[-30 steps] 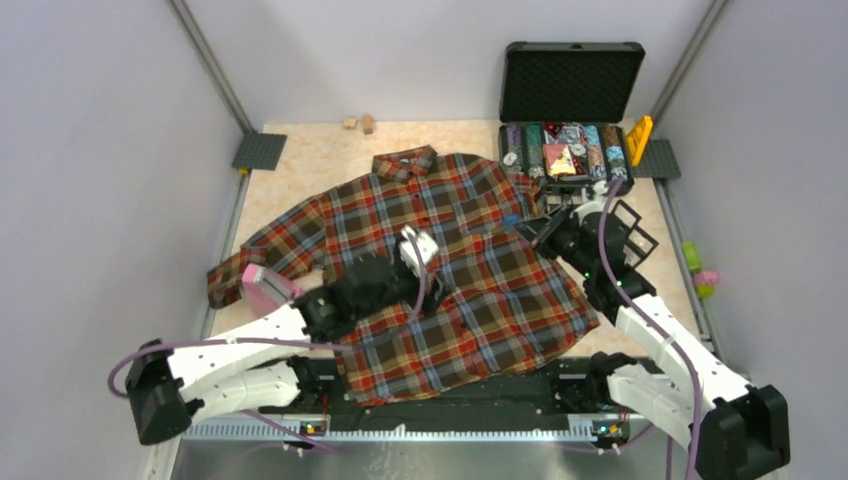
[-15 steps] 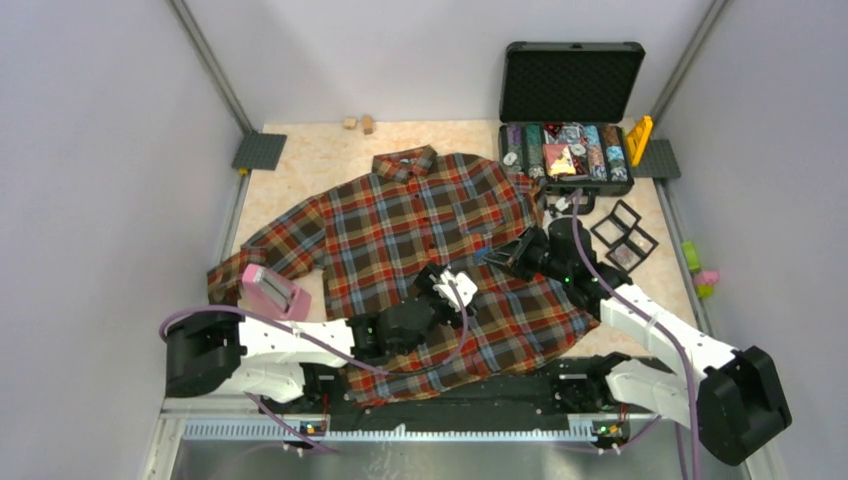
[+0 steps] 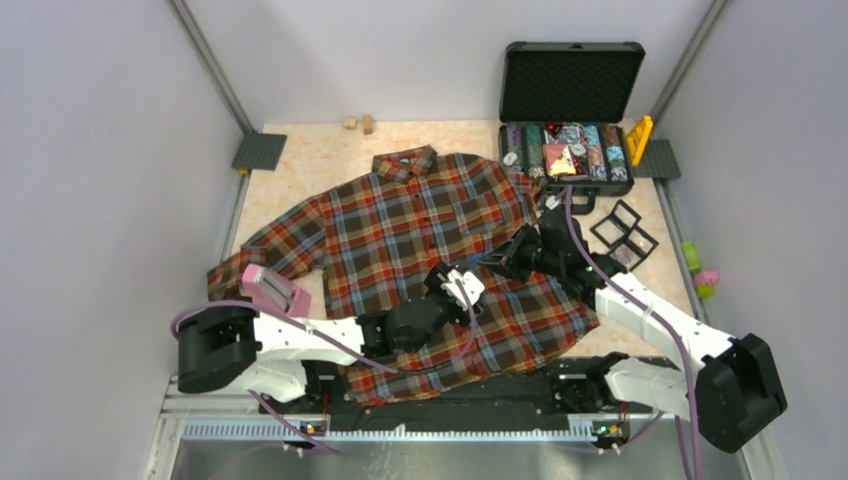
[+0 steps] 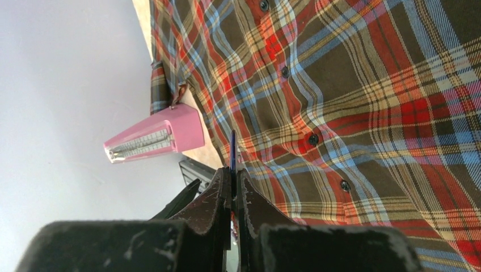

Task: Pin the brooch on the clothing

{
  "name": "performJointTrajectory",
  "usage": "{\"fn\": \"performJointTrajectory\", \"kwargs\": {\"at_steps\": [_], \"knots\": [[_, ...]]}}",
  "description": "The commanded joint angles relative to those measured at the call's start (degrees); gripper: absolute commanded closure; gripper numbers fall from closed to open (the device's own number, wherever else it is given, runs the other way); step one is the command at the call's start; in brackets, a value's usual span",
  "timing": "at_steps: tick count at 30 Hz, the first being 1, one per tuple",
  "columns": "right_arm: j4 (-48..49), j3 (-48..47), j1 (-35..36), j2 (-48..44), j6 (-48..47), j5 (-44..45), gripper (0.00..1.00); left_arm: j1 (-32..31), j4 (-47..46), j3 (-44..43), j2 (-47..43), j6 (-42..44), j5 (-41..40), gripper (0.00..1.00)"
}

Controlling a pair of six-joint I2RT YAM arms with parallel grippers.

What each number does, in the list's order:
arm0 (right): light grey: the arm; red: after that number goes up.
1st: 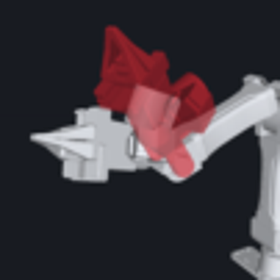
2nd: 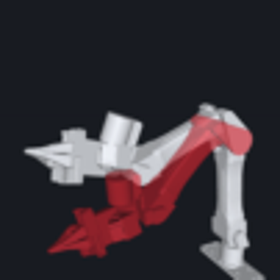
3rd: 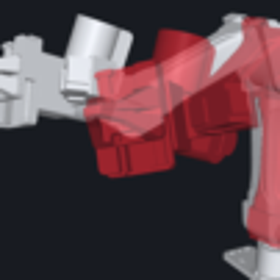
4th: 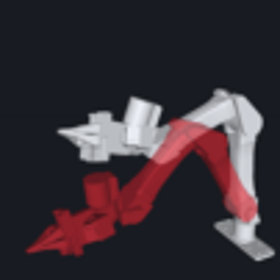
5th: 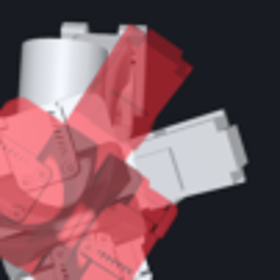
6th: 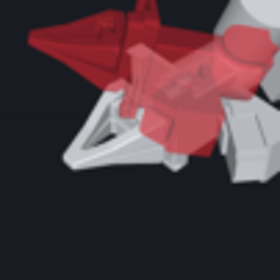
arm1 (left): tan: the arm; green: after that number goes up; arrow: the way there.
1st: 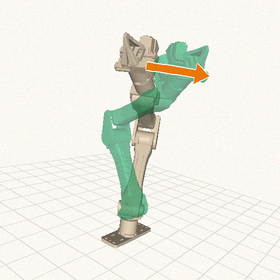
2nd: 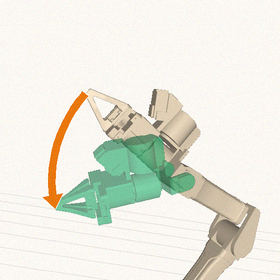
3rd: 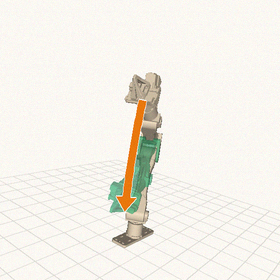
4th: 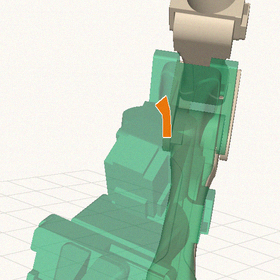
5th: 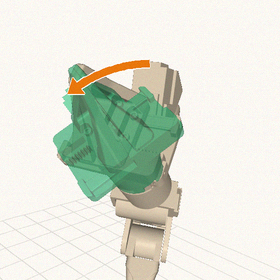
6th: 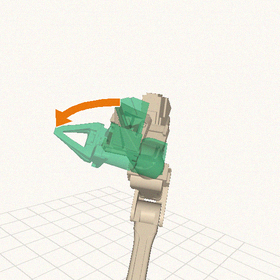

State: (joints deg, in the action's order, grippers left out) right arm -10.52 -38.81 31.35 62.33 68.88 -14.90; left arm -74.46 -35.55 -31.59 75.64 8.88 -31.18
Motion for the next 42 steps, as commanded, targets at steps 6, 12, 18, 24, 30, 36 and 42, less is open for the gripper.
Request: {"fn": "performJointTrajectory", "kwargs": {"at_steps": [6,12,18,24,30,36,42], "knots": [[-0.7,-3.3,2.1,0.5,0.9,-0.9,1.0,0.0,0.3,-5.3,4.1,0.7,-4.0,0.35],[-1.2,-3.6,2.5,0.6,0.4,-1.2,1.0,0.0,1.4,-6.2,5.4,2.0,-5.4,0.5],[-0.9,-4.0,2.8,0.6,0.4,-1.7,1.0,0.1,1.2,-6.9,7.2,3.0,-7.2,0.52],[-1.0,-4.4,3.1,1.1,0.1,-3.0,1.0,0.1,0.7,-7.8,8.7,4.2,-8.5,0.54],[-0.9,-4.6,3.5,1.0,-0.1,-3.5,1.0,0.2,-0.6,-8.3,9.2,4.9,-10.7,0.6],[0.5,-4.1,3.6,1.3,-0.5,-5.1,1.0,0.2,-2.4,-7.6,8.9,5.4,-10.7,0.84],[1.8,-4.2,3.5,1.0,-2.4,-5.2,0.84,0.6,-1.7,-6.2,7.3,2.8,-9.2,1.0]]}}
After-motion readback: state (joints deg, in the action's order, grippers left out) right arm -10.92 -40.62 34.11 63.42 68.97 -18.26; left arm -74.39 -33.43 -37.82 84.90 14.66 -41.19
